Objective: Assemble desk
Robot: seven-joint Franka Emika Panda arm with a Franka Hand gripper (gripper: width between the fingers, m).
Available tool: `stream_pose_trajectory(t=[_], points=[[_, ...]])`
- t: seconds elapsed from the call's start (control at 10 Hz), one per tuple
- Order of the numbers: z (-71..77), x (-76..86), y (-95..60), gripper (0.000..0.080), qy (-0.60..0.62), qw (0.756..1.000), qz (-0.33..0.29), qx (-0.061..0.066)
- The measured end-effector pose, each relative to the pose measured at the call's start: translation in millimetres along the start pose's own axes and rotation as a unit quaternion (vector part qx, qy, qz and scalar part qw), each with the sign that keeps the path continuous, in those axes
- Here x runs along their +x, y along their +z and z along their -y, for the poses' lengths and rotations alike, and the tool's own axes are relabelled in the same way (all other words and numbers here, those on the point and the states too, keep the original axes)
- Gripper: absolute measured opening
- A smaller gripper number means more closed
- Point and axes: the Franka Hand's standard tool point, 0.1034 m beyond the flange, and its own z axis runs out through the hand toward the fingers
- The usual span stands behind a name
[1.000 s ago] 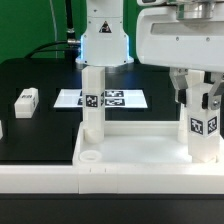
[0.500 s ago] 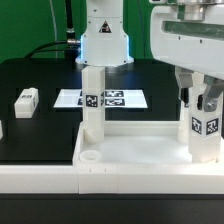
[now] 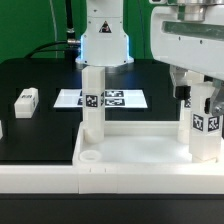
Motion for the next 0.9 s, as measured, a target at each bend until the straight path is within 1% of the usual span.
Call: stream_pose_trajectory(t=[0.1, 0.2, 0.3, 0.4, 0.6, 0.7, 0.8, 0.9], points=[[0.0, 0.0, 0.0, 0.0635, 0.000, 1.000, 0.000, 0.000], [-1.0, 0.1, 0.0, 0.0635, 0.021, 1.000, 0.001, -0.003], [3.7, 1.3, 0.2, 0.0647, 0.047, 0.999, -0.003, 0.001], [2.9, 2.7, 0.7, 0.0649, -0.036, 0.999, -0.006, -0.001], [2.4, 2.9, 1.2, 0.0649, -0.087, 0.996, -0.006, -0.002], [2.4, 2.2, 1.3, 0.0649, -0.131, 0.991, -0.007, -0.003], [3.1, -5.7, 2.3, 0.0649, -0.206, 0.978, -0.018, -0.012], [4.5, -17.5, 3.4, 0.0649, -0.279, 0.960, -0.028, -0.022]])
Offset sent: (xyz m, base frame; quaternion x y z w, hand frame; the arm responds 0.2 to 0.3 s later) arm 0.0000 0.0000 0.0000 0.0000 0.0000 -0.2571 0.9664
